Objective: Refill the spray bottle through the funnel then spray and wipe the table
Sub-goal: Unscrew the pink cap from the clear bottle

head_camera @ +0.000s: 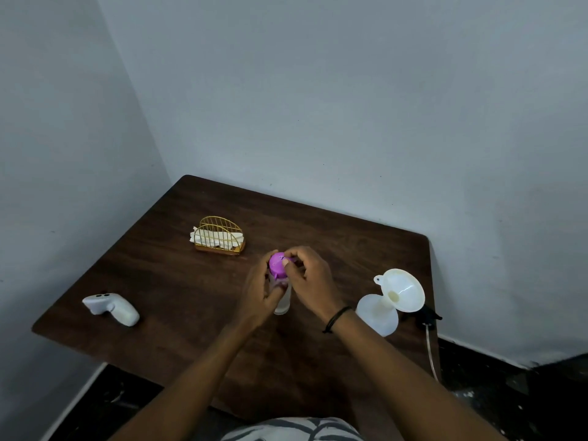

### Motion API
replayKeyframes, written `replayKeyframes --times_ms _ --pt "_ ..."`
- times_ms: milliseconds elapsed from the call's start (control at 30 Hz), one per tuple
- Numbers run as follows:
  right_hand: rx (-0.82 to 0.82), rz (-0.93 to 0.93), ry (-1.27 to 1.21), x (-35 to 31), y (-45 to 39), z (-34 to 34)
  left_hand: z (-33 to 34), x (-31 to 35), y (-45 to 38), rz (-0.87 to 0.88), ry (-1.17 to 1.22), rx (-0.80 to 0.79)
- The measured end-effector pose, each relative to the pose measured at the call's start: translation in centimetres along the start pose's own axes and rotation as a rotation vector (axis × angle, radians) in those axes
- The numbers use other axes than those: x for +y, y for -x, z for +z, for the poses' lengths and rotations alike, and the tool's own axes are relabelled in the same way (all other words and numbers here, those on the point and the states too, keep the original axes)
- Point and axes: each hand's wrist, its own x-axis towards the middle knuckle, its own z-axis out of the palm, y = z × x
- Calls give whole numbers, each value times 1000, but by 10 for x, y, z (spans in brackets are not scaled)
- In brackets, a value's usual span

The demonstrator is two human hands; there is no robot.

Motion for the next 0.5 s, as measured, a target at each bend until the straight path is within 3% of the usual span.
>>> replayKeyframes --times_ms 133,200,267,333,500 --pt "-53 8 116 -3 -1 4 11 -7 -3 -171 -57 -66" --pt "-51 22 179 -4 -2 7 16 -6 -6 -258 -96 140" --pt "-28 39 202 -4 -4 9 17 -10 -9 -161 -164 205" --pt "-25 57 203 -3 -6 11 13 -7 -8 -47 -122 38" --pt "-94 36 140 -5 -10 7 8 -11 -9 2 -30 66"
